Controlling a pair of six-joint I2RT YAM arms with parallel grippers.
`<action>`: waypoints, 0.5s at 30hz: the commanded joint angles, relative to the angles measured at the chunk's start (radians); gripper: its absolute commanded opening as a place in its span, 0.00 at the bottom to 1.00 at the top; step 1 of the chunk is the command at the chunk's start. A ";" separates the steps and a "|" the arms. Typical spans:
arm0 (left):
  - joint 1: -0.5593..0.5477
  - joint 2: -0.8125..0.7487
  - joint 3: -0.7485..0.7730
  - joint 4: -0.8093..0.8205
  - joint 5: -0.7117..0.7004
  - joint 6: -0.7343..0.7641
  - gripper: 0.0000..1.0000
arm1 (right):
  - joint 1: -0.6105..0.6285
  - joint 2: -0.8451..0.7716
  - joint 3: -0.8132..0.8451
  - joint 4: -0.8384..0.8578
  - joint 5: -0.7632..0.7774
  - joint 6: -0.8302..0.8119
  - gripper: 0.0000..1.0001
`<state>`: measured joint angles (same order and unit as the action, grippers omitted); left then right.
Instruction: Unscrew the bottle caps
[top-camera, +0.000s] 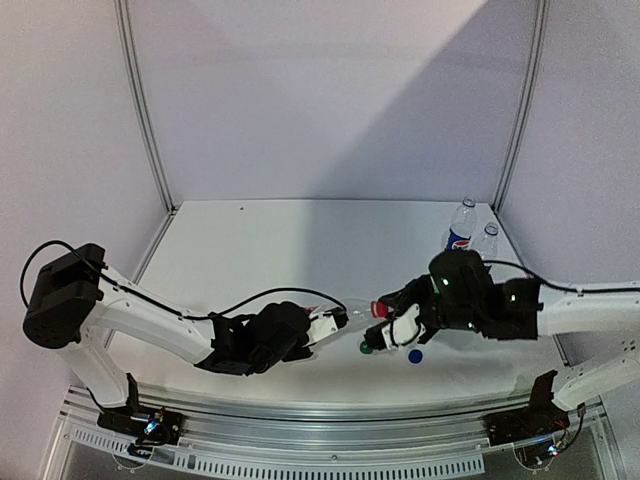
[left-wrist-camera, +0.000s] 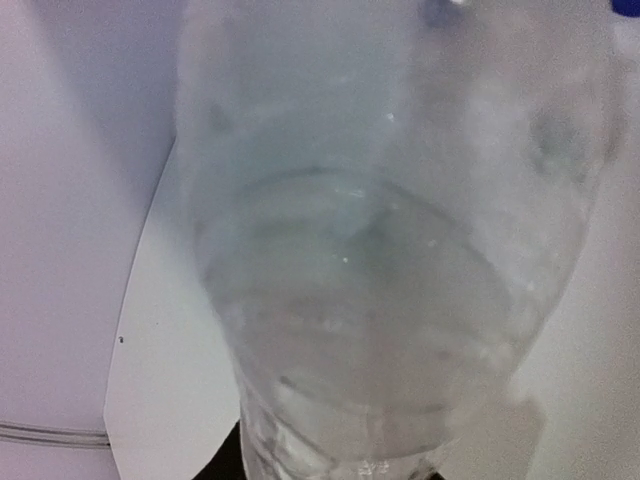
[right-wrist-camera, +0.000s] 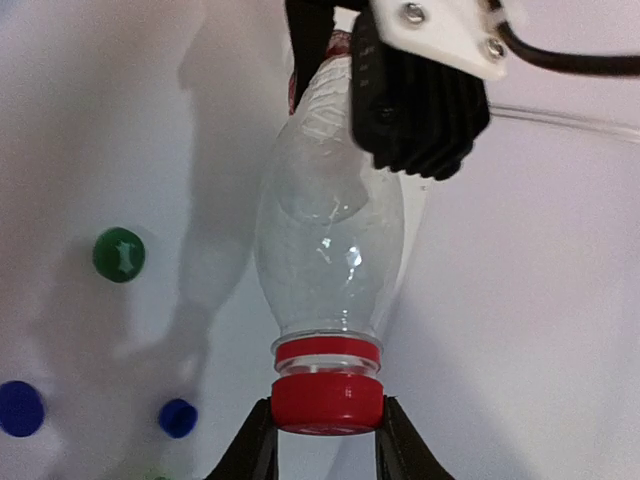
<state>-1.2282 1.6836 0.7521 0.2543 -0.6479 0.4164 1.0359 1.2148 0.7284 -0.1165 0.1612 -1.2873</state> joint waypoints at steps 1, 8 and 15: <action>-0.007 -0.025 0.007 0.035 0.050 -0.031 0.00 | 0.013 0.009 -0.245 0.799 0.092 -0.581 0.04; -0.007 -0.027 0.007 0.034 0.047 -0.030 0.00 | 0.014 0.005 -0.315 0.859 0.083 -0.714 0.32; -0.007 -0.031 0.006 0.034 0.032 -0.028 0.00 | 0.015 -0.153 -0.285 0.592 0.167 -0.602 0.77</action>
<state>-1.2278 1.6798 0.7509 0.2573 -0.6270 0.3958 1.0470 1.1488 0.4160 0.6010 0.2554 -1.9316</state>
